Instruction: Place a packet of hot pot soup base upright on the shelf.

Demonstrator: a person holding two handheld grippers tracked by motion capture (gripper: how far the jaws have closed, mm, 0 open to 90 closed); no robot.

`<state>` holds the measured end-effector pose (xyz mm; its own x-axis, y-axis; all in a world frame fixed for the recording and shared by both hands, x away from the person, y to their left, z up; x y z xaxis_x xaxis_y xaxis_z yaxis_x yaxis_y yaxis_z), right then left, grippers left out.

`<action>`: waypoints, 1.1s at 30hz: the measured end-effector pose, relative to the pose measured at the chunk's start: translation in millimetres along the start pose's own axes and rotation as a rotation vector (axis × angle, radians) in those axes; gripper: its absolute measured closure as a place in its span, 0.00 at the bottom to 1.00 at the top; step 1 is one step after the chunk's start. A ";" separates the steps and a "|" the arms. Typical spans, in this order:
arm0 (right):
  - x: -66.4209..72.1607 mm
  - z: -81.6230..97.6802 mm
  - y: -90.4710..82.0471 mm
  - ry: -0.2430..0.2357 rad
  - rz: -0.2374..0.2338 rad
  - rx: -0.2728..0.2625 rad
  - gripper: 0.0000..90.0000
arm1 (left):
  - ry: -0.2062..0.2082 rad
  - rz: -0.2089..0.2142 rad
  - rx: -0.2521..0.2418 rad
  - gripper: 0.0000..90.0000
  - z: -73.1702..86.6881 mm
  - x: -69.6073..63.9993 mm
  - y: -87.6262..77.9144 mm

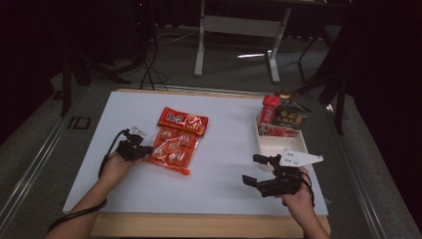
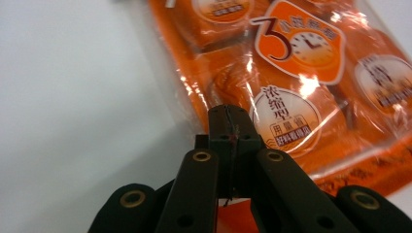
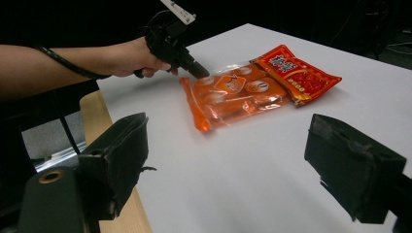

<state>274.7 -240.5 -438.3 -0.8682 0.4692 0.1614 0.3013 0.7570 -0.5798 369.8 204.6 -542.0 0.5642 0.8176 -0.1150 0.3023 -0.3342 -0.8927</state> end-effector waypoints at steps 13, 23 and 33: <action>0.7 -0.1 0.2 -0.002 -0.001 0.003 0.17 | 0.027 0.075 0.002 1.00 -2.6 -21.8 3.4; 0.1 1.8 0.6 0.005 -0.008 0.004 0.17 | 0.007 0.005 -0.044 1.00 -37.8 -1.6 7.2; 0.5 2.2 4.3 0.003 -0.017 0.011 0.17 | -0.010 -0.077 -0.020 1.00 -77.9 23.6 26.5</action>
<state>274.6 -238.0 -442.4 -0.8719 0.4579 0.1735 0.2825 0.7598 -0.5856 451.0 178.4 -534.4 0.5306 0.8461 -0.0509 0.3603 -0.2796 -0.8900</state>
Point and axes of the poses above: each handheld gripper's, and its own axes: y roughly forward along the jaws, z roughly out of its underside, x roughly to its left, the point moved 1 cm from there along y, roughly forward along the jaws, and after that the axes turned 13 degrees about x, right-handed, at the moved point
